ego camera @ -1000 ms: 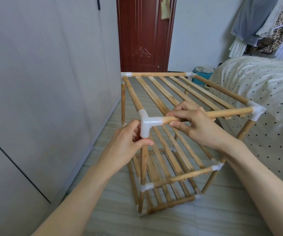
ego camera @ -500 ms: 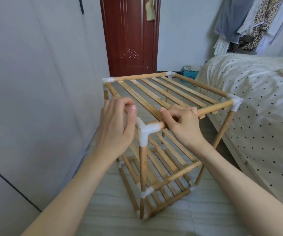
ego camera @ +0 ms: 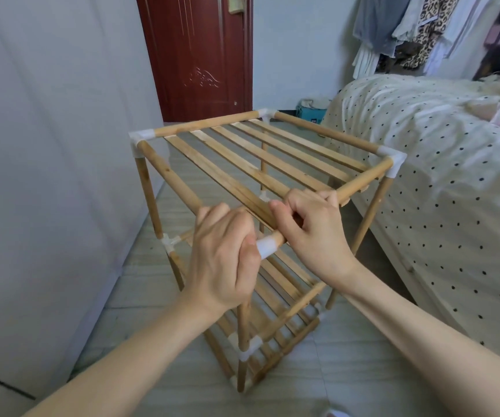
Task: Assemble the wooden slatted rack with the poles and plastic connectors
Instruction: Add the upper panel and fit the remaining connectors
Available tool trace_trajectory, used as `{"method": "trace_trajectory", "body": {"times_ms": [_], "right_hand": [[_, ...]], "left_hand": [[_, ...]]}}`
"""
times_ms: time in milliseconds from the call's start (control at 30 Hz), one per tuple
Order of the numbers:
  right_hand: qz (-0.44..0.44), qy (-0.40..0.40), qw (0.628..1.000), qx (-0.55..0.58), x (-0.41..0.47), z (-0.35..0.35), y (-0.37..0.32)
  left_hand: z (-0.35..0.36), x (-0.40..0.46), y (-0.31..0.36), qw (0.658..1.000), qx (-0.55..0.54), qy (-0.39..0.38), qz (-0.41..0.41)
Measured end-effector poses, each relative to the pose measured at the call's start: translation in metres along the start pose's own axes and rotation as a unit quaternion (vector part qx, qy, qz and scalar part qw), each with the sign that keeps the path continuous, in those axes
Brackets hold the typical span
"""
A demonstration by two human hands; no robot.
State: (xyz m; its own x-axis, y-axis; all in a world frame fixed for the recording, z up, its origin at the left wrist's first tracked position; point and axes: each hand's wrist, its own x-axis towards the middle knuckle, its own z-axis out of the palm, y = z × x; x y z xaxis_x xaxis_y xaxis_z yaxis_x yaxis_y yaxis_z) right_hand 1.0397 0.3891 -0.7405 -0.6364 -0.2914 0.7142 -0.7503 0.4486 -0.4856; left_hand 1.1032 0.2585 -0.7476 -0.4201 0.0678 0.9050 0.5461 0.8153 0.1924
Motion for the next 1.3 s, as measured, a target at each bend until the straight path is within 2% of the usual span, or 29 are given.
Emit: {"method": "trace_trajectory", "body": {"times_ms": [200,333,433,467,533,600,667,700,767,867,933,1033,1067,1100,1167,1200,1233,1300], "right_hand": [[0.007,0.008,1.000,0.003,-0.001,0.001,0.007],[0.042,-0.018,0.996,0.075,-0.004,-0.009,0.003],[0.120,0.097,0.980,0.129,-0.004,-0.023,0.002],[0.187,0.151,0.958,0.154,-0.002,-0.029,0.002],[0.370,0.235,0.872,0.218,0.002,-0.040,0.010],[0.522,0.221,0.763,0.311,0.000,-0.048,0.024],[0.570,0.157,0.680,0.433,0.000,-0.049,0.030],[0.569,0.132,0.656,0.479,0.002,-0.049,0.030],[0.555,0.117,0.644,0.514,0.011,-0.045,0.028],[0.538,0.135,0.654,0.514,0.019,-0.044,0.034],[0.536,0.121,0.674,0.494,0.017,-0.049,0.043],[0.543,0.105,0.709,0.438,0.016,-0.066,0.044],[0.540,0.102,0.732,0.402,0.017,-0.071,0.040],[0.528,0.092,0.773,0.339,0.018,-0.075,0.036],[0.452,0.062,0.883,0.109,0.018,-0.082,0.028],[0.379,0.067,0.923,0.001,0.016,-0.085,0.023],[0.312,0.079,0.945,-0.054,0.015,-0.086,0.013],[0.213,0.073,0.972,-0.072,0.011,-0.082,-0.012]], "left_hand": [[0.005,0.002,-0.002,1.000,0.001,-0.017,-0.016],[0.001,0.002,0.004,0.999,0.012,-0.031,-0.025],[-0.003,0.002,0.004,0.998,0.017,-0.048,-0.028],[-0.004,0.002,0.005,0.998,0.019,-0.057,-0.031],[-0.006,0.002,0.008,0.997,0.018,-0.065,-0.044],[-0.004,0.003,0.013,0.996,0.008,-0.064,-0.065],[0.001,0.005,0.023,0.994,0.015,-0.077,-0.074],[0.003,0.007,0.030,0.993,0.028,-0.096,-0.069],[0.009,0.013,0.045,0.985,0.058,-0.155,-0.037],[0.012,0.029,0.052,0.965,0.044,-0.258,0.010],[0.010,0.043,0.045,0.949,0.043,-0.314,-0.005],[0.013,0.060,0.027,0.905,0.094,-0.410,-0.055],[0.015,0.063,0.023,0.894,0.104,-0.431,-0.066],[0.016,0.065,0.022,0.892,0.106,-0.434,-0.067],[0.019,0.067,0.022,0.902,0.108,-0.413,-0.059],[0.021,0.067,0.023,0.907,0.109,-0.403,-0.058],[0.022,0.067,0.024,0.910,0.105,-0.397,-0.060],[0.022,0.071,0.021,0.909,0.075,-0.404,-0.075]]}}
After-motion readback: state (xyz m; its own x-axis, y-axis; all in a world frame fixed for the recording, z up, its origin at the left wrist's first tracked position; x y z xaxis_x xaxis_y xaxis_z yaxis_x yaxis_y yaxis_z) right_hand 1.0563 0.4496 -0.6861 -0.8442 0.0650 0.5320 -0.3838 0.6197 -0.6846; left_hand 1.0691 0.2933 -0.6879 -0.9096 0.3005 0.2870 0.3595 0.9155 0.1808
